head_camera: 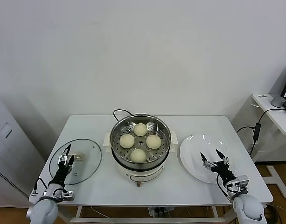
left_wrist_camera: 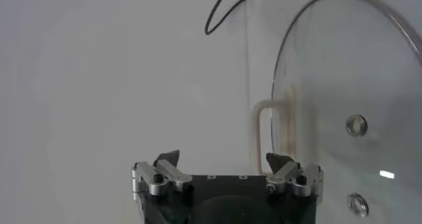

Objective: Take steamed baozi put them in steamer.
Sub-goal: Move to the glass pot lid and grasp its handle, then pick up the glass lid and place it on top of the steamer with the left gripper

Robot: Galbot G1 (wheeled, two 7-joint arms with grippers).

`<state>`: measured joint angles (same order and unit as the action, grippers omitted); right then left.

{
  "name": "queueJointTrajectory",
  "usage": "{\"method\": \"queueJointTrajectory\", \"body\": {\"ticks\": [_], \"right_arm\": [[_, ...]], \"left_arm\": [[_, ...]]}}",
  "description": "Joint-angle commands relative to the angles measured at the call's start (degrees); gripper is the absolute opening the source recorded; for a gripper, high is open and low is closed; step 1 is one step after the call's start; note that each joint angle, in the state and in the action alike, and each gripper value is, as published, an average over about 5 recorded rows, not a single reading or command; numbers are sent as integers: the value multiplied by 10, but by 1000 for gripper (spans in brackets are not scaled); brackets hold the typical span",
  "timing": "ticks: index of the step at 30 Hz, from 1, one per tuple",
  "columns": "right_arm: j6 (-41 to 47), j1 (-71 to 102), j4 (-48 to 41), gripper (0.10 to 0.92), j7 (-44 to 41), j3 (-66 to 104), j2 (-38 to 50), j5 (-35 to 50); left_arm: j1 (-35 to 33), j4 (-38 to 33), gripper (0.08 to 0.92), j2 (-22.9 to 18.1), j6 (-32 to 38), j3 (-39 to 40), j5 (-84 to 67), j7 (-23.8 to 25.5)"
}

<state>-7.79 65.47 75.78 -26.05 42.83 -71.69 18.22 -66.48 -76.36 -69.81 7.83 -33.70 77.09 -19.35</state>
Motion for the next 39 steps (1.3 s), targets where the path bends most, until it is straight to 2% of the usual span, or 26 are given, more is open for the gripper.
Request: {"method": "queueJointTrajectory", "body": {"ticks": [1, 5, 8, 21, 29, 32, 39], "right_arm": [[0, -1, -2, 823, 0, 0, 0, -1], [0, -1, -3, 823, 0, 3, 1, 0], [-1, -2, -6, 823, -1, 6, 1, 0], [1, -2, -4, 823, 0, 9, 2, 1], [2, -2, -3, 823, 0, 9, 3, 0], [5, -3, 1, 823, 1, 7, 4, 0], [9, -8, 8, 823, 3, 3, 9, 2]], "left_arm": [[33, 31, 822, -4, -1, 4, 20, -2], [33, 35, 798, -5, 1, 2, 19, -1], [30, 36, 739, -5, 2, 1, 17, 1], [25, 30, 358, -9, 19, -4, 8, -4], [3, -49, 132, 10, 12, -7, -32, 12], [-7, -101, 101, 28, -6, -7, -66, 39], [-25, -220, 101, 98, -83, -4, -177, 137]]}}
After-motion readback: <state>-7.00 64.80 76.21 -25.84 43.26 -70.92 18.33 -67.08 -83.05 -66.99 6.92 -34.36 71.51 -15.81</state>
